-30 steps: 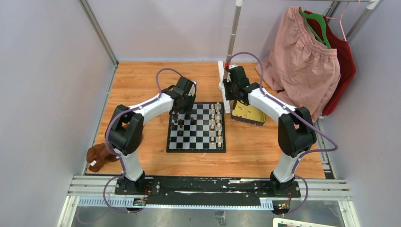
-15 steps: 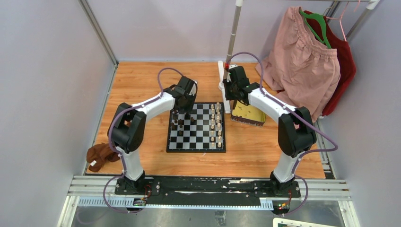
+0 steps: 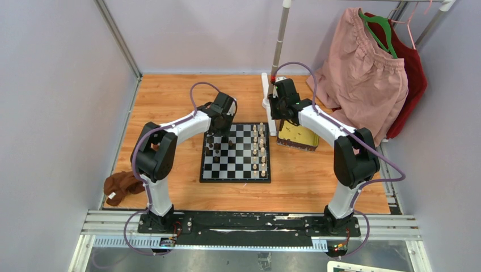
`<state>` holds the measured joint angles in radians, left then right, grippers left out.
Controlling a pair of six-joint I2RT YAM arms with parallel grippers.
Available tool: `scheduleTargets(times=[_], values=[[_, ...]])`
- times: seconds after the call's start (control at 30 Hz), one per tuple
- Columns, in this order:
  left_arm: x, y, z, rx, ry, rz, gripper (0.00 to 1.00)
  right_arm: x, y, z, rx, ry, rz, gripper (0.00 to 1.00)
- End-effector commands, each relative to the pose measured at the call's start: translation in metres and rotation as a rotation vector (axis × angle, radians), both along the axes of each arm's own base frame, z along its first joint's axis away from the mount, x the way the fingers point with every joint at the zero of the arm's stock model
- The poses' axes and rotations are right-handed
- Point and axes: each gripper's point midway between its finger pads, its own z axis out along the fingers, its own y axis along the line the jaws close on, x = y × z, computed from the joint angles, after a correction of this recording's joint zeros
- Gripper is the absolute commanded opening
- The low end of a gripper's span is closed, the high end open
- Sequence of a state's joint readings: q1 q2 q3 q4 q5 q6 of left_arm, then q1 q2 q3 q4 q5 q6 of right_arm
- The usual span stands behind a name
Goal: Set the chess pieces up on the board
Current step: Move the chess piece to the chessboard.
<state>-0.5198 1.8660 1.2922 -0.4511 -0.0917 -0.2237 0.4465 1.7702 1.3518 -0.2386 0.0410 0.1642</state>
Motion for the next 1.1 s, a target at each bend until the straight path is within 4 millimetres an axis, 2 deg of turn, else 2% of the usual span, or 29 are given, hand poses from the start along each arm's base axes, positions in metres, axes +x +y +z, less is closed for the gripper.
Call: scheduleTargets(times=[0.0,0.27,0.6,1.07], values=[[0.008,-0.005,0.010,-0.005,-0.034,0.000,0.28,0.004,-0.004,0.002,0.017,-0.004,-0.017,0.28],[0.009,0.000,0.019,0.010,-0.057,0.011,0.20,0.005,-0.003,0.003,0.020,-0.005,-0.016,0.28],[0.014,0.013,0.030,0.056,-0.103,0.059,0.19,0.006,-0.001,0.004,0.028,-0.004,-0.010,0.28],[0.019,0.027,0.024,0.070,-0.098,0.126,0.18,0.006,0.000,0.001,0.028,0.005,-0.007,0.28]])
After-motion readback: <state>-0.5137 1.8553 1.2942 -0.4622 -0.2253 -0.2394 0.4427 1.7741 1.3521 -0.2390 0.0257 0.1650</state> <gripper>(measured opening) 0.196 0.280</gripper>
